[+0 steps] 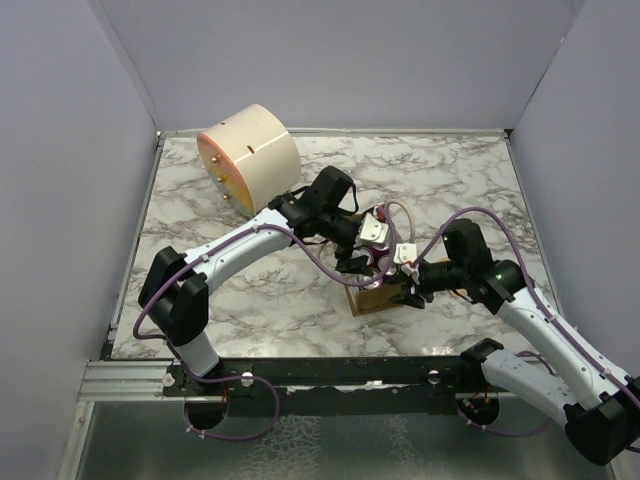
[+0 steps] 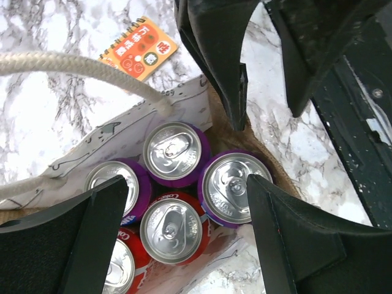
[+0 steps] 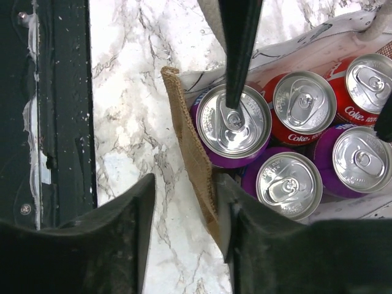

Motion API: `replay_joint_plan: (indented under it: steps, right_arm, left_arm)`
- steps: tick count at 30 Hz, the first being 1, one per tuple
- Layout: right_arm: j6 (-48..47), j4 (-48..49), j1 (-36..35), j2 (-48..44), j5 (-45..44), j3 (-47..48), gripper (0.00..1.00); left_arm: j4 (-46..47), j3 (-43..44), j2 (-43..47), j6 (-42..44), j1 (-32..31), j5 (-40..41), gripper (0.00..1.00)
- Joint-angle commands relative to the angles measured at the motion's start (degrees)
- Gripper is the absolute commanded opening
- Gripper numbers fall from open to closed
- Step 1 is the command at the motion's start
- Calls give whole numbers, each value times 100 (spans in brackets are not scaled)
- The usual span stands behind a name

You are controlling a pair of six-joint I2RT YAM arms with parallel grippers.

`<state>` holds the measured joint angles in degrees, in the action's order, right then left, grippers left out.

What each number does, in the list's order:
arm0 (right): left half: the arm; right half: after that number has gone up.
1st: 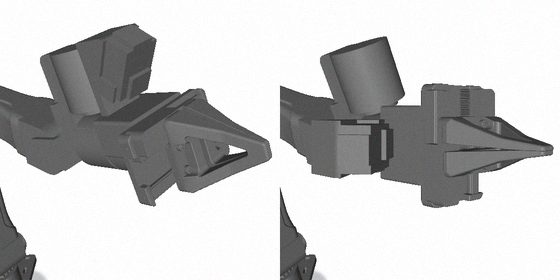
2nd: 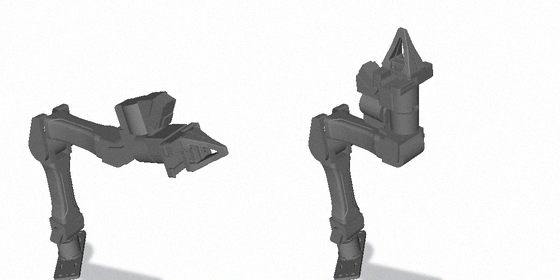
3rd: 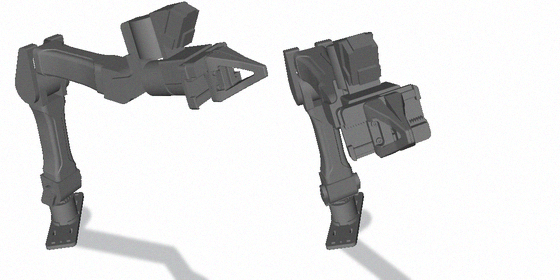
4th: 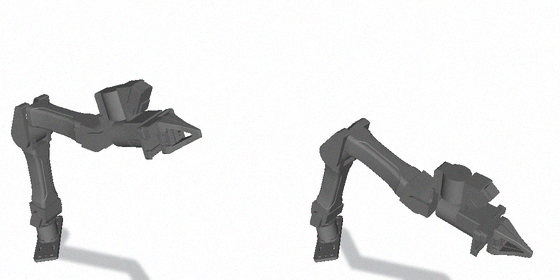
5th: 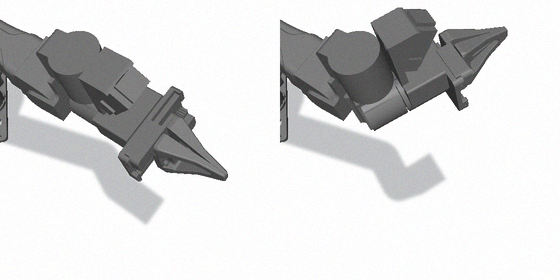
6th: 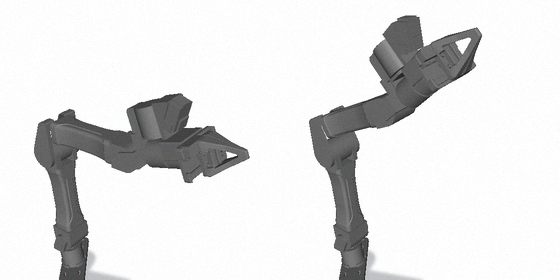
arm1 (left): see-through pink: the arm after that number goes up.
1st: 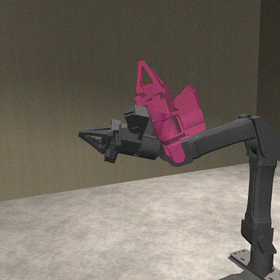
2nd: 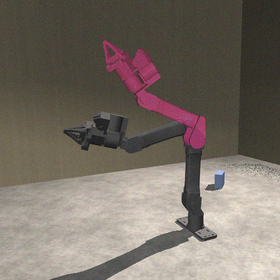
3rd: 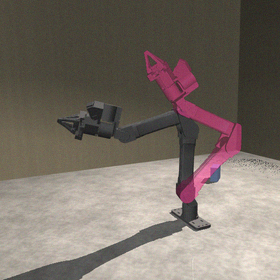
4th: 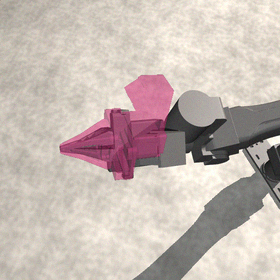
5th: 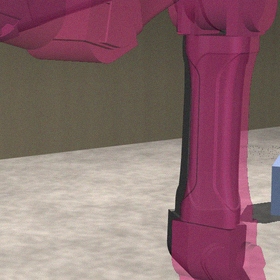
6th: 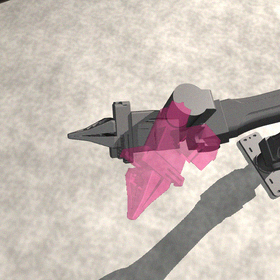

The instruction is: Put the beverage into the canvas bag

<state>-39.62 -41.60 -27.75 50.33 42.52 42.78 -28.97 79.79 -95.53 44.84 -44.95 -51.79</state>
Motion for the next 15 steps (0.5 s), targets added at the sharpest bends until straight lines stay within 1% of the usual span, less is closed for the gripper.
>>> replay_joint_plan:
  steps: [1,3,7,10,15]
  right_arm:
    - [-32,-108,15,-28,60,172,49]
    - [-29,-140,30,-43,71,227,54]
    - [-29,-197,107,-70,163,322,60]
    - [-37,-231,213,-148,243,386,63]
    - [-29,-208,463,-425,371,322,64]
  left_arm:
    - [298,-57,145,-277,14,406,80]
    - [222,-41,117,-202,20,475,80]
    - [65,50,-1,-104,-20,721,80]
    - [-71,45,-81,87,-68,910,80]
    - [-28,-50,-132,148,-129,1106,80]
